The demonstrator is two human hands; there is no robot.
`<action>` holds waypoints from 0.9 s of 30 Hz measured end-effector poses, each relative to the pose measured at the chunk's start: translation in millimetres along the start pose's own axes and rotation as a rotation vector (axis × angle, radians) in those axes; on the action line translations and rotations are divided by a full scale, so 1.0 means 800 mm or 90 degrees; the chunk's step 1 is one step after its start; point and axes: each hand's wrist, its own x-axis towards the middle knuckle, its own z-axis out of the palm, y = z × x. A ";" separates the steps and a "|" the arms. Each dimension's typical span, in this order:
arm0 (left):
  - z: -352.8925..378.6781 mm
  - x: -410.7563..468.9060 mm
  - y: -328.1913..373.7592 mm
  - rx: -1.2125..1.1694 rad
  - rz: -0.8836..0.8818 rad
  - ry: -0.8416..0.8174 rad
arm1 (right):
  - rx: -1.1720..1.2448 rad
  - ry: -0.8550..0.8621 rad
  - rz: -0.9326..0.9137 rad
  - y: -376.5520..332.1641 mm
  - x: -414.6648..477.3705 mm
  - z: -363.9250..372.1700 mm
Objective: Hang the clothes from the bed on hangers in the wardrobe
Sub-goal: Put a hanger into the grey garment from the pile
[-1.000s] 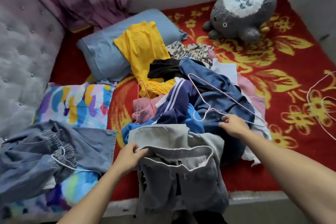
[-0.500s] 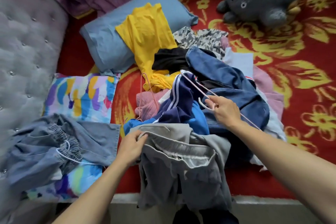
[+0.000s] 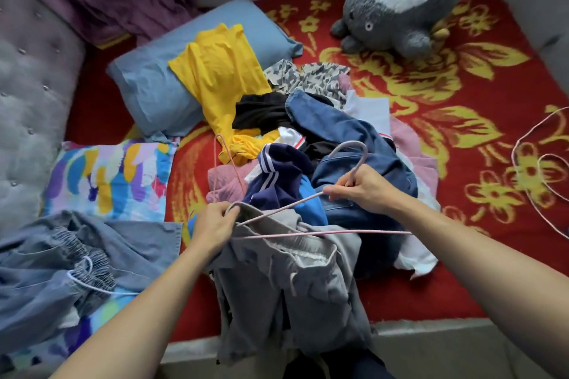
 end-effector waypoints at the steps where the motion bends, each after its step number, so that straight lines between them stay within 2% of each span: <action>1: -0.001 -0.005 0.003 0.015 0.024 -0.005 | -0.006 -0.008 -0.005 -0.002 0.003 0.012; 7: -0.022 -0.019 -0.019 0.024 0.064 -0.019 | 0.008 -0.037 -0.008 -0.025 0.007 0.063; 10: -0.031 -0.026 -0.037 0.025 0.048 -0.015 | 0.007 -0.041 -0.031 -0.032 0.002 0.045; 15: -0.037 -0.038 -0.067 0.047 0.010 -0.015 | -0.001 0.017 0.001 -0.033 -0.014 -0.005; 24: -0.039 -0.044 -0.073 0.035 -0.031 0.047 | 0.039 0.016 -0.007 -0.031 -0.021 0.014; 27: -0.038 -0.045 -0.065 0.009 -0.002 0.048 | 0.024 -0.001 -0.004 -0.023 -0.025 0.017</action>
